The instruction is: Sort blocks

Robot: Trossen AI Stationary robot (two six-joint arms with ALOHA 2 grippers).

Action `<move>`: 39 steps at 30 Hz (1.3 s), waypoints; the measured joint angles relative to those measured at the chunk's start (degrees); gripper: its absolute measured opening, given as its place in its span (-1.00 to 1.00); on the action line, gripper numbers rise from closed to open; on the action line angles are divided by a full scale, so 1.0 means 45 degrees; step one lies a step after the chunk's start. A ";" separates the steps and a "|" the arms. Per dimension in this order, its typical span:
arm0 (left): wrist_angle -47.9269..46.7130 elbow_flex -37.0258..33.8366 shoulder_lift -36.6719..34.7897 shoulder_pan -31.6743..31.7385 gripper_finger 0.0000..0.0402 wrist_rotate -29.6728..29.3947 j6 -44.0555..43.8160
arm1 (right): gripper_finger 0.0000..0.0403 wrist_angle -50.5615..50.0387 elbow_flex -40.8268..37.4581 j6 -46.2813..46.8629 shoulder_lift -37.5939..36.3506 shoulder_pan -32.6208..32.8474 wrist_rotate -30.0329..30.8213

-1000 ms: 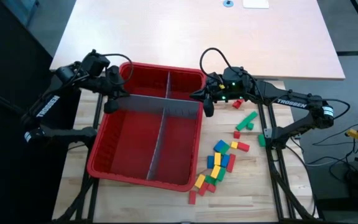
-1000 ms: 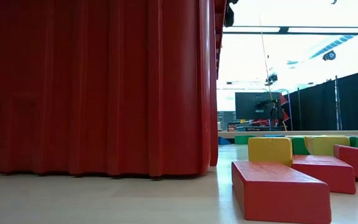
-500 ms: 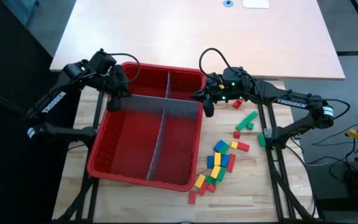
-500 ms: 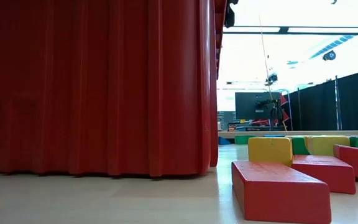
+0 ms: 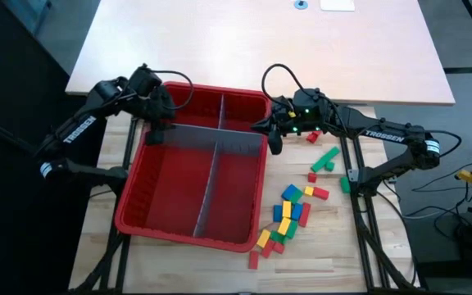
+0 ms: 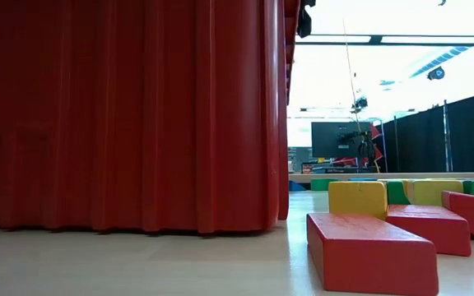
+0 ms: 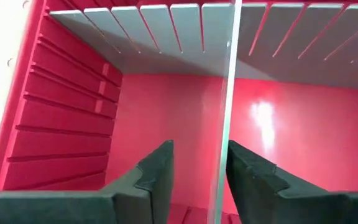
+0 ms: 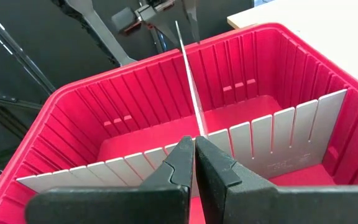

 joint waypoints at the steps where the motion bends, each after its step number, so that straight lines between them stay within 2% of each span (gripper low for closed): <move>1: -0.0002 0.0000 0.0039 0.0000 -0.42 -0.0040 0.0068 | -1.00 -0.0005 0.0000 0.0000 0.0000 0.0000 0.0003; 3: -0.0024 0.0000 0.0103 -0.0001 -0.54 -0.0049 0.0300 | -1.00 -0.0001 0.0000 -0.0001 0.0000 0.0000 0.0003; 7: -0.0097 0.0000 0.0212 -0.0019 -0.90 0.0028 0.0686 | -1.00 -0.0005 0.0000 0.0003 0.0000 0.0000 0.0003; 9: -0.0107 0.0001 0.0263 -0.0019 -0.96 0.0160 0.0737 | -1.00 -0.0005 0.0000 0.0003 0.0000 0.0000 0.0003; 23: 0.0471 0.0005 0.0518 -0.0017 -1.00 0.1245 0.1110 | -1.00 -0.0005 0.0000 0.0141 0.0000 0.0000 0.0027; 27: 0.0495 0.0005 0.0518 -0.0019 -1.00 0.1276 0.1110 | -1.00 -0.0005 0.0000 0.0198 0.0000 0.0000 -0.0042; 31: 0.0498 0.0005 0.0518 -0.0019 -1.00 0.1271 0.1145 | -1.00 -0.0001 0.0000 0.0301 0.0030 0.0091 -0.0737; 39: 0.0510 0.0005 0.0508 -0.0019 -1.00 0.1269 0.1299 | -1.00 -0.0147 -0.0015 0.0329 0.0485 0.0560 -0.0808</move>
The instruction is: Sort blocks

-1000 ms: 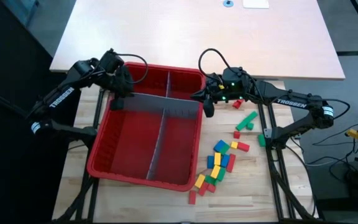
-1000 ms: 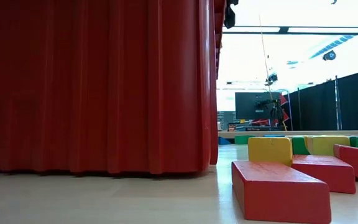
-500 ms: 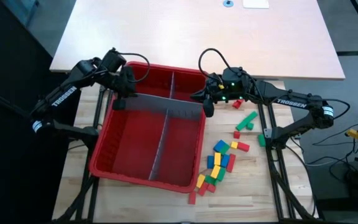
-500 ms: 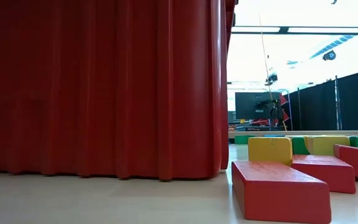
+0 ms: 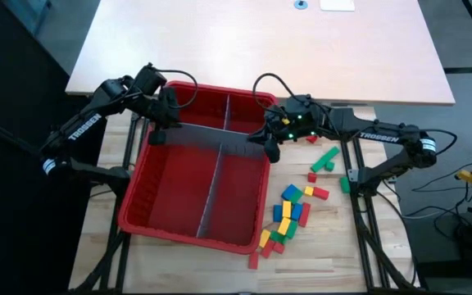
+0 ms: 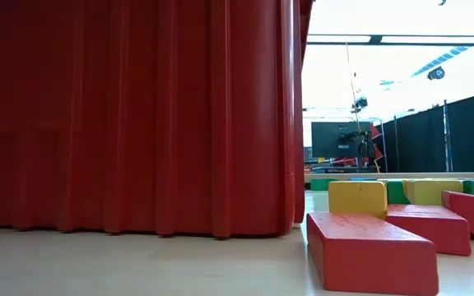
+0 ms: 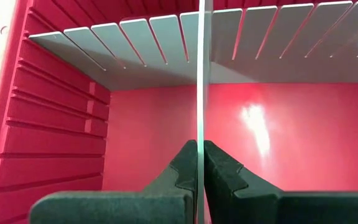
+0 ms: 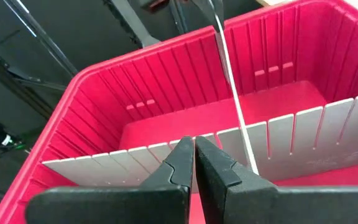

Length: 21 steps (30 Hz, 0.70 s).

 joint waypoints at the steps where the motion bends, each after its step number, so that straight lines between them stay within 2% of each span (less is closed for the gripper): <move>1: 0.0005 0.0000 0.0000 0.0000 -1.00 0.0001 0.0000 | -1.00 0.0015 0.0000 0.0016 0.0078 0.0027 -0.0005; 21: -0.0058 -0.0005 -0.0015 0.0005 -1.00 -0.0013 0.0015 | -1.00 0.2013 0.0000 0.0587 0.1653 0.0836 -0.0966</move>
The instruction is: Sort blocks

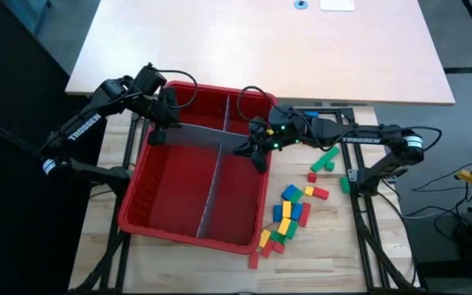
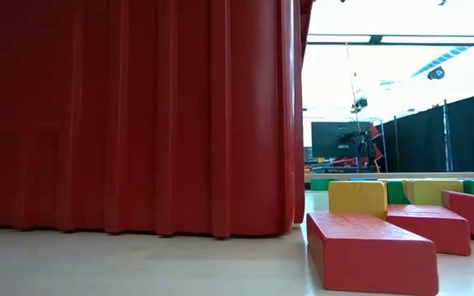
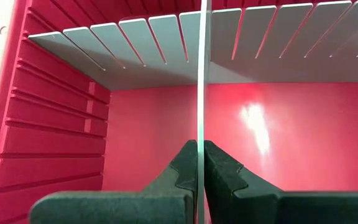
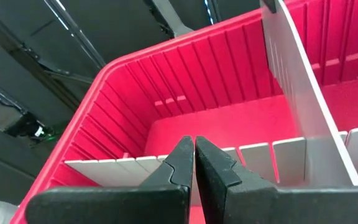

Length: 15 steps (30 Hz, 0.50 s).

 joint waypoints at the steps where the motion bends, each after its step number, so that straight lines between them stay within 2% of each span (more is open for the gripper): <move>1: -0.0018 0.0005 -0.0004 0.0000 -1.00 0.0000 0.0000 | -1.00 0.0045 0.0000 0.0005 0.0060 0.0019 -0.0001; 15: -0.0028 0.0001 -0.0005 0.0000 -1.00 -0.0004 0.0029 | -1.00 0.0072 0.0002 0.0049 0.0121 0.0022 0.0001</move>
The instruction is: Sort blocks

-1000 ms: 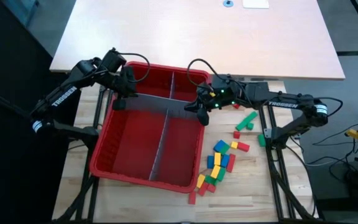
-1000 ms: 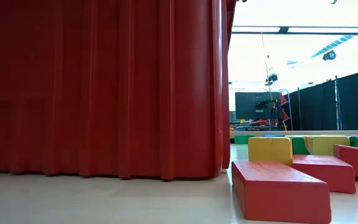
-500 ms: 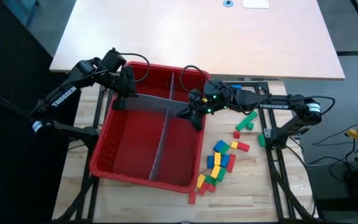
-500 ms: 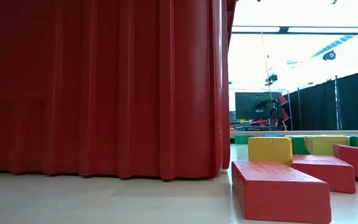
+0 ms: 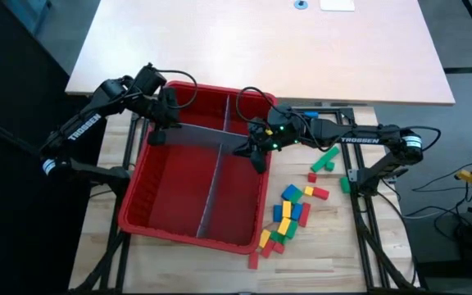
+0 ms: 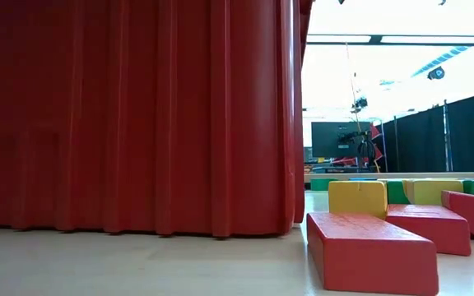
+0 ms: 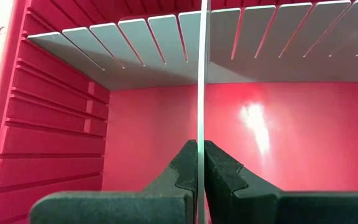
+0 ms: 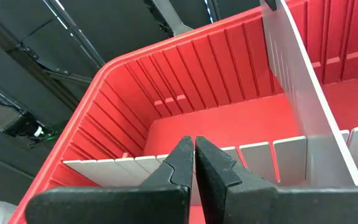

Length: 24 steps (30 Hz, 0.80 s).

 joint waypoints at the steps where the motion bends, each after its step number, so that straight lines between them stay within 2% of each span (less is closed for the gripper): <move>1: -0.0001 0.0004 0.0000 0.0000 -1.00 -0.0001 0.0000 | -1.00 0.0000 0.0003 0.0000 0.0000 -0.0001 0.0003; 24: -0.0006 0.0004 0.0000 0.0000 -1.00 -0.0001 0.0000 | -1.00 -0.0005 0.0003 0.0029 0.0005 -0.0005 0.0426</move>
